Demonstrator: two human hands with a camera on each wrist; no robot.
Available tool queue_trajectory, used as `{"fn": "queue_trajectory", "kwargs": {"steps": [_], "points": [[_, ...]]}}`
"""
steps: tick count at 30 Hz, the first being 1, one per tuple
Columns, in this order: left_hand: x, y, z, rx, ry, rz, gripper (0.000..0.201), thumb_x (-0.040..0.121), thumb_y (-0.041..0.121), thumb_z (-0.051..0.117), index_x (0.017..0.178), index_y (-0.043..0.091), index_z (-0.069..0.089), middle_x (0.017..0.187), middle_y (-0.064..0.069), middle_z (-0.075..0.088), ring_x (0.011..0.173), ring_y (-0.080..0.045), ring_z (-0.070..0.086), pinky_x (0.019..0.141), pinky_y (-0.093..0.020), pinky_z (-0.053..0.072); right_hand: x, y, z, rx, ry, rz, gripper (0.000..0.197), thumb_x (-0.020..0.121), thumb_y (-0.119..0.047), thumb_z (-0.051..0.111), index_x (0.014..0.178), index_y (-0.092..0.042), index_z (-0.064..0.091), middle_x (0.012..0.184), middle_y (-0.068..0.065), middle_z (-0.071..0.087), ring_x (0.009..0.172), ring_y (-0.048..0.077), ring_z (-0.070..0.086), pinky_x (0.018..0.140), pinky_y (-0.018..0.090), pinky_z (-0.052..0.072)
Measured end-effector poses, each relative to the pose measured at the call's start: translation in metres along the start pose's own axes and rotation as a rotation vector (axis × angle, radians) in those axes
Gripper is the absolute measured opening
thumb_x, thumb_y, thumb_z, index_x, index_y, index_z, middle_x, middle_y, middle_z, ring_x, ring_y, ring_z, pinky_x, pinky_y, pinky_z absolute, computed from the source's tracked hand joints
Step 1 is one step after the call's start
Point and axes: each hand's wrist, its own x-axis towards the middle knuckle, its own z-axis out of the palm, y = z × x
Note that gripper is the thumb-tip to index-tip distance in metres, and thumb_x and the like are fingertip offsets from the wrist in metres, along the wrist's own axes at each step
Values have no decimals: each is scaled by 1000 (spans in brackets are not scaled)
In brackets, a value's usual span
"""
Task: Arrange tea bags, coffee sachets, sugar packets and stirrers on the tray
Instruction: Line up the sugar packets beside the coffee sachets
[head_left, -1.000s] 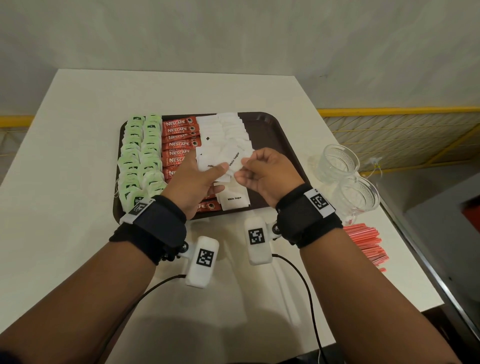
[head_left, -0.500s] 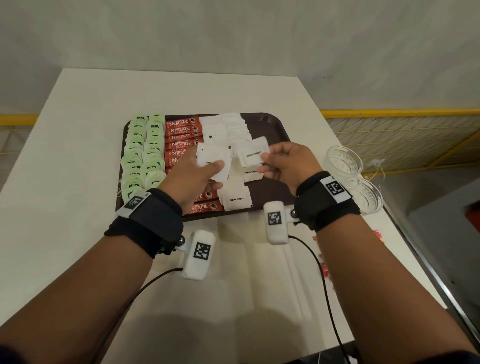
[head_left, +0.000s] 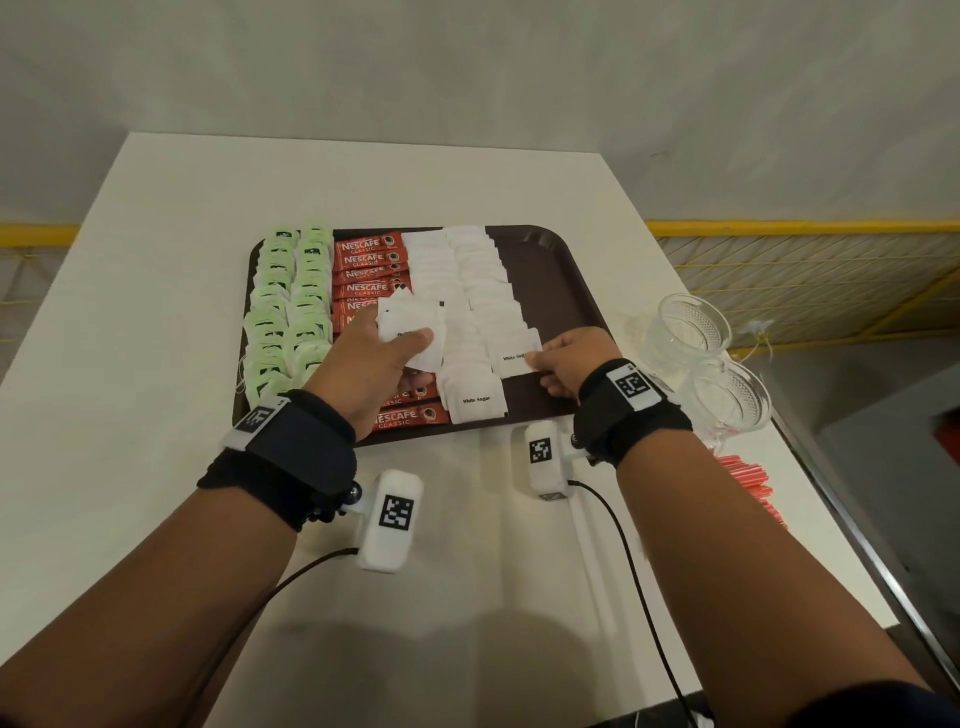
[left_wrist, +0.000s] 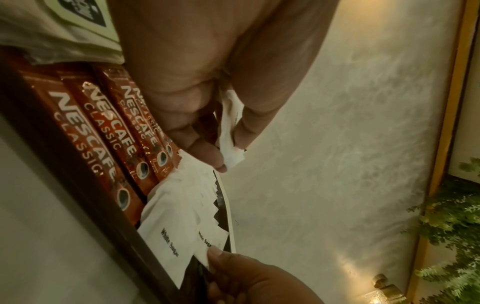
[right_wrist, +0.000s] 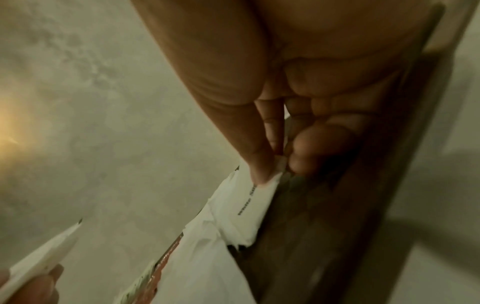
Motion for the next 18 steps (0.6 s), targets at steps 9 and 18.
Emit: {"fn": "queue_trajectory", "kwargs": {"steps": [9, 18], "points": [[-5, 1, 6, -108, -42, -92, 22, 97, 12, 54, 119, 15, 57, 120, -9, 66, 100, -27, 67, 66, -31, 56, 6, -4, 4, -177, -9, -57, 22, 82, -24, 74, 70, -19, 57, 70, 3, 64, 57, 15, 60, 55, 27, 52], [-8, -2, 11, -63, -117, -19, 43, 94, 7, 63, 135, 15, 51, 122, -5, 68, 106, -24, 70, 75, -32, 59, -39, -29, 7, -13, -112, -368, 33, 83, -38, 73, 94, -9, 62, 84, 5, 69, 67, 15, 64, 62, 30, 53]]}}
